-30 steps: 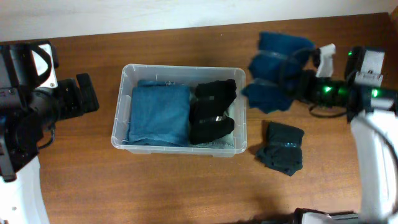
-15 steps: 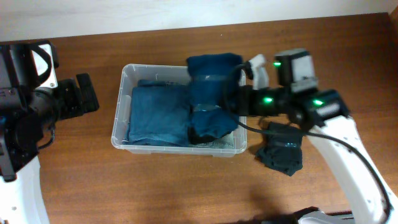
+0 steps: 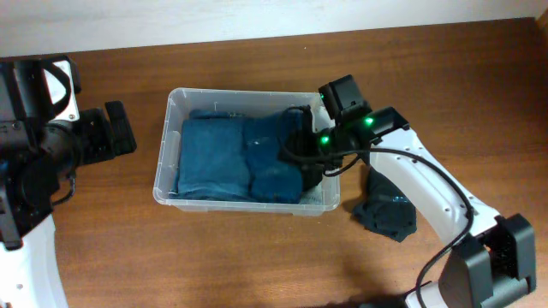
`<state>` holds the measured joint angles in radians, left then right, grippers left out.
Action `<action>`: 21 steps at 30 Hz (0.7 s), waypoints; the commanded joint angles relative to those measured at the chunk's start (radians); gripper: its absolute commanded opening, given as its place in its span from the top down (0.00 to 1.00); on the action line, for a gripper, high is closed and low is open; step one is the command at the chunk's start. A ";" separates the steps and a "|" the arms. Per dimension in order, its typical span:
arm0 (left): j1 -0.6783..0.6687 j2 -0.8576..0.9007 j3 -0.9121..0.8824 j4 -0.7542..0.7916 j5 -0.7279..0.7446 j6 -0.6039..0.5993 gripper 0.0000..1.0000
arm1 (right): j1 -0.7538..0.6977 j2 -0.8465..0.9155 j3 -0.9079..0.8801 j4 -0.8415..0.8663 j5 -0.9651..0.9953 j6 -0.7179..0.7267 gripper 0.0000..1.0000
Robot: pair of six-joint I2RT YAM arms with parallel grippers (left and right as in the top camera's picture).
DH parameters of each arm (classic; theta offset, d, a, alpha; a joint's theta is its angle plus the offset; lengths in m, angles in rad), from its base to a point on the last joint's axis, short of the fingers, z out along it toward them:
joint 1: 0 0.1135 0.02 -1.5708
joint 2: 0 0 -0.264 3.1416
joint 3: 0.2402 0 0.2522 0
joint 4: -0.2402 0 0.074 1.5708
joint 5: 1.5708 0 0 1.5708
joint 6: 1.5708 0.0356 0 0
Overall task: Pack container
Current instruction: 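Lower the teal bundle onto the right half and open the right gripper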
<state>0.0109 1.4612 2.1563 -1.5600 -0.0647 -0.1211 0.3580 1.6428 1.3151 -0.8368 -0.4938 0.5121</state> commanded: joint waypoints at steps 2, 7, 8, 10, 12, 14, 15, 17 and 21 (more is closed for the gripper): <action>0.005 -0.009 0.011 0.002 -0.011 0.002 0.01 | 0.005 -0.051 0.002 -0.042 0.344 -0.043 0.38; 0.005 -0.009 0.011 0.002 -0.011 0.002 0.01 | 0.013 -0.177 0.042 -0.049 0.386 -0.097 0.45; 0.005 -0.009 0.011 0.002 -0.011 0.002 0.01 | 0.019 -0.201 0.053 -0.046 0.385 -0.097 0.50; 0.005 -0.009 0.011 0.002 -0.011 0.002 0.01 | 0.034 -0.242 0.066 -0.028 0.377 -0.097 0.64; 0.005 -0.009 0.011 0.002 -0.011 0.002 0.01 | 0.053 -0.266 0.065 -0.002 0.370 -0.092 0.76; 0.005 -0.009 0.011 0.002 -0.011 0.002 0.00 | 0.083 -0.261 0.065 0.025 0.364 -0.085 0.80; 0.005 -0.009 0.011 0.002 -0.011 0.002 0.00 | 0.097 -0.250 0.064 0.035 0.364 -0.085 0.81; 0.005 -0.009 0.011 0.002 -0.011 0.002 0.01 | 0.132 -0.208 0.064 0.054 0.369 -0.085 0.82; 0.005 -0.009 0.011 0.002 -0.011 0.002 0.01 | 0.153 -0.072 0.064 0.071 0.401 -0.085 0.85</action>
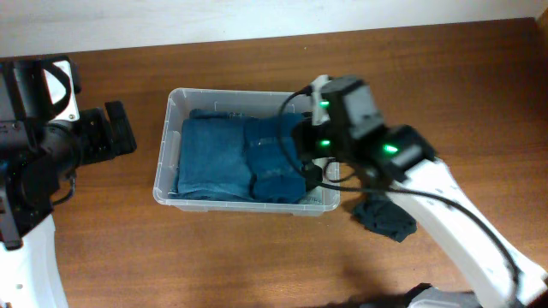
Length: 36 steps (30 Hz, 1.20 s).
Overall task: Pack container
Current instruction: 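Lower the teal bundle onto the right half and open the right gripper, then move the right gripper to the dark bundle on the table and grasp it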
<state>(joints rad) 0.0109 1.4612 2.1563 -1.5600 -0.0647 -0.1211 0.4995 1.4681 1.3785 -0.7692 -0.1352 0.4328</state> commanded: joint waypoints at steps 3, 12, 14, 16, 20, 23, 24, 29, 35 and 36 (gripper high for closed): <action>0.005 -0.009 0.011 0.002 -0.011 0.002 0.01 | -0.009 0.235 0.001 0.016 0.042 -0.006 0.85; 0.005 -0.009 0.011 0.002 -0.011 0.002 0.01 | -0.002 0.468 0.002 0.013 -0.027 -0.008 0.76; 0.005 -0.009 0.011 0.002 -0.011 0.002 0.00 | 0.006 0.436 0.010 0.000 -0.029 -0.011 0.66; 0.005 -0.009 0.011 0.002 -0.011 0.002 0.00 | 0.006 0.383 0.027 -0.023 -0.029 -0.011 0.47; 0.005 -0.009 0.011 0.002 -0.011 0.002 0.01 | -0.035 0.219 0.068 -0.063 -0.037 -0.010 0.19; 0.005 -0.009 0.011 0.002 -0.011 0.002 0.01 | -0.104 0.066 0.071 -0.066 -0.046 -0.010 0.00; 0.005 -0.009 0.011 0.002 -0.011 0.002 0.01 | -0.135 0.017 0.071 -0.070 -0.045 -0.010 0.01; 0.005 -0.009 0.011 0.002 -0.011 0.002 0.01 | -0.367 -0.162 0.071 -0.148 -0.045 -0.010 0.02; 0.005 -0.009 0.011 0.002 -0.011 0.002 0.01 | -0.681 -0.176 0.054 -0.340 -0.073 -0.037 0.01; 0.005 -0.009 0.011 0.002 -0.011 0.002 0.00 | -0.721 -0.166 0.038 -0.369 -0.092 -0.037 0.02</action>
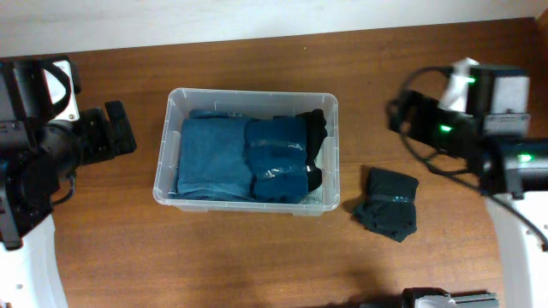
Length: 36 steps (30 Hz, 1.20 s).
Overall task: Pack container
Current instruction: 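Move the right gripper to the dark bundle on the table and grasp it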
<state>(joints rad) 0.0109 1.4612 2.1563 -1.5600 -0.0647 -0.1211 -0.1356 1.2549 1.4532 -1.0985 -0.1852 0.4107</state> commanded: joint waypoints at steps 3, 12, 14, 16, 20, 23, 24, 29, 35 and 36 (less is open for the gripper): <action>0.005 -0.009 0.011 0.002 -0.011 0.002 0.01 | -0.173 0.082 -0.108 -0.098 -0.076 -0.027 0.02; 0.005 -0.008 0.011 0.002 -0.011 0.002 0.00 | -0.303 0.163 -0.460 0.038 -0.150 -0.040 0.02; 0.005 -0.008 0.011 0.002 -0.011 0.002 0.01 | -0.307 0.181 -0.535 0.115 -0.200 -0.040 0.02; 0.005 -0.008 0.011 0.002 -0.011 0.002 0.00 | -0.307 0.208 -0.624 0.206 -0.285 -0.040 0.02; 0.005 -0.008 0.011 0.002 -0.011 0.002 0.00 | -0.307 0.247 -0.725 0.312 -0.312 -0.036 0.01; 0.005 -0.008 0.011 0.002 -0.011 0.002 0.00 | -0.307 0.273 -0.754 0.337 -0.312 -0.037 0.06; 0.005 -0.008 0.011 0.002 -0.011 0.002 0.01 | -0.307 0.279 -0.756 0.340 -0.312 -0.037 0.10; 0.005 -0.008 0.011 0.002 -0.011 0.002 0.01 | -0.307 0.283 -0.756 0.370 -0.323 -0.048 0.46; 0.005 -0.008 0.011 0.002 -0.011 0.002 0.00 | -0.307 0.280 -0.742 0.408 -0.379 -0.103 0.83; 0.005 -0.008 0.011 0.002 -0.011 0.002 0.01 | -0.307 0.277 -0.734 0.407 -0.404 -0.120 0.88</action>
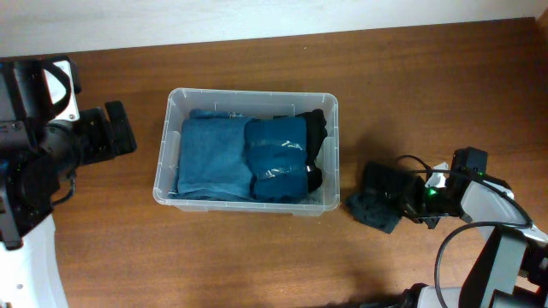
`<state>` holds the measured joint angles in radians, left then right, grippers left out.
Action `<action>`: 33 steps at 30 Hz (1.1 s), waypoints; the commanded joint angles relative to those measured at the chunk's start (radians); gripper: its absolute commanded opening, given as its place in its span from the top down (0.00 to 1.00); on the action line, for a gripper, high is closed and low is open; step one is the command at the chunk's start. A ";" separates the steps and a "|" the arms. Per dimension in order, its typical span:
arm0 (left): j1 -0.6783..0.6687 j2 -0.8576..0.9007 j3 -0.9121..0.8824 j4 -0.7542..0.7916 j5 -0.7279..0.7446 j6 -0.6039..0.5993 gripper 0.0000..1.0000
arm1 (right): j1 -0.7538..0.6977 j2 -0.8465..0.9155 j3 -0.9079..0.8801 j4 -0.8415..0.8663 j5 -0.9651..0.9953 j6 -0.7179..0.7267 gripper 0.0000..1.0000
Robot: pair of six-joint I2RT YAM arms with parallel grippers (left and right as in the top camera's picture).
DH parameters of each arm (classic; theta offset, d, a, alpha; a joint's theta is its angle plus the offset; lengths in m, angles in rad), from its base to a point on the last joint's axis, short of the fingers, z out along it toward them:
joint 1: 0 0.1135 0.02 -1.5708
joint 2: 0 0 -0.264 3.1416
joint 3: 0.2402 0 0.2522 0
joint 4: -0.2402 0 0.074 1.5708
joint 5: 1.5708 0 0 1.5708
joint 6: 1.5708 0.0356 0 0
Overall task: Pack container
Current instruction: 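Move the right gripper to the dark bundle on the table and grasp it, then carry the dark bundle over the container and drop it on top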
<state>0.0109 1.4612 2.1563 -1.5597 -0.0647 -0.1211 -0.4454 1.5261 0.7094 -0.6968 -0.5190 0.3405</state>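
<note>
A clear plastic bin (161, 167) sits mid-table, holding a folded light blue cloth (210, 158), a folded darker blue cloth (276, 158) and a black piece (316, 137) tucked against its right wall. A dark folded garment (368, 210) lies on the table just right of the bin. My right gripper (387, 190) is low over that garment, covering most of it; its fingers cannot be made out. My left gripper (118, 128) hovers left of the bin, away from everything.
The brown wooden table (257, 257) stretches in front of the bin. A pale wall runs along the table's far edge (257, 34). The right arm's cable (454, 248) loops near the front right corner.
My right arm was raised at the far right, away from the dark garment. Now its gripper is down on the garment, which has shifted slightly left. The left arm has not moved.
My right gripper was inside the bin's right end at the darker blue and black cloths. Then it sat higher over that spot. Then it was out at the right, the bin's load settled. Now it is down on the dark garment.
</note>
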 commanded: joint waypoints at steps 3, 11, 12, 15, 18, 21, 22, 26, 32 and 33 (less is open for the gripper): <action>0.005 -0.008 0.011 0.002 -0.011 0.002 0.00 | 0.003 -0.026 0.041 -0.005 -0.175 -0.082 0.96; 0.005 -0.008 0.011 0.002 -0.011 0.002 0.00 | 0.079 -0.229 0.222 -0.106 -0.391 -0.079 0.96; 0.005 -0.008 0.011 0.002 -0.011 0.002 0.01 | 0.100 -0.256 0.254 -0.112 -0.406 -0.072 0.96; 0.005 -0.008 0.011 0.002 -0.011 0.002 0.00 | 0.183 -0.323 0.352 -0.110 -0.432 -0.034 0.96; 0.005 -0.008 0.011 0.002 -0.011 0.002 0.00 | 0.296 -0.359 0.449 -0.078 -0.430 0.014 0.96; 0.005 -0.008 0.011 0.002 -0.011 0.002 0.01 | 0.421 -0.361 0.490 0.029 -0.405 0.122 0.96; 0.005 -0.008 0.011 0.002 -0.011 0.002 0.00 | 0.465 -0.358 0.489 0.077 -0.384 0.166 0.96; 0.005 -0.008 0.011 0.002 -0.011 0.002 0.01 | 0.654 -0.315 0.489 0.193 -0.219 0.320 0.96; 0.005 -0.008 0.011 0.002 -0.011 0.002 0.01 | 0.888 -0.159 0.489 0.315 -0.029 0.467 0.96; 0.005 -0.008 0.011 0.002 -0.011 0.002 0.01 | 0.916 -0.127 0.489 0.330 -0.006 0.494 0.96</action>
<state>0.0109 1.4612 2.1563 -1.5600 -0.0647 -0.1211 0.3969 1.3281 1.1892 -0.3908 -0.6563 0.7113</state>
